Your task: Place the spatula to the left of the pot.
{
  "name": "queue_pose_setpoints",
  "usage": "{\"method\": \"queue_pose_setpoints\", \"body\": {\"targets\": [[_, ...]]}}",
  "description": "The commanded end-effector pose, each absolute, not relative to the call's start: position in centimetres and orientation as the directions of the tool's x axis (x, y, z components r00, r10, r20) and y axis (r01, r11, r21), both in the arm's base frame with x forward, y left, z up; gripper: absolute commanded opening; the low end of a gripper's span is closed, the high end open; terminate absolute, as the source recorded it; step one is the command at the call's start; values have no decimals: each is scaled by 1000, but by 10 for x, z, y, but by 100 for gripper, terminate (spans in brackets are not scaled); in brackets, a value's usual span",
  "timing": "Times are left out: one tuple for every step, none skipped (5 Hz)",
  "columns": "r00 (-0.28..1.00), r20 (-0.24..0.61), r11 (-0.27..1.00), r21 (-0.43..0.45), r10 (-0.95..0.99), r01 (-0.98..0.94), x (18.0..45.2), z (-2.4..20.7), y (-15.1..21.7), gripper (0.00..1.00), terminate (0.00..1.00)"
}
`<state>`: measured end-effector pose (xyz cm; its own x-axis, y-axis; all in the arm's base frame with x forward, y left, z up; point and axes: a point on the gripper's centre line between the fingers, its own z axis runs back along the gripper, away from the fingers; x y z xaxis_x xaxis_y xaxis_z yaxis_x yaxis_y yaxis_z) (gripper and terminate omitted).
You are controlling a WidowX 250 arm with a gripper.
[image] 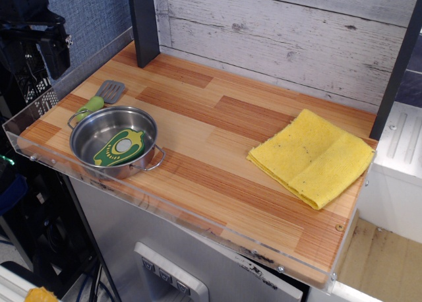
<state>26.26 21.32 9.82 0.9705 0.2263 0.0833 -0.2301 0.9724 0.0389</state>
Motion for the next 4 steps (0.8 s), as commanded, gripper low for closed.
{"method": "queue_pose_setpoints", "body": {"targets": [[973,109,973,88,205,-215,300,97,212,100,0],[976,83,973,94,203,-210,317,80,211,100,0],[977,57,974,87,205,-209,325,64,207,100,0],[978,23,975,83,205,-206,325,49,205,100,0]]}}
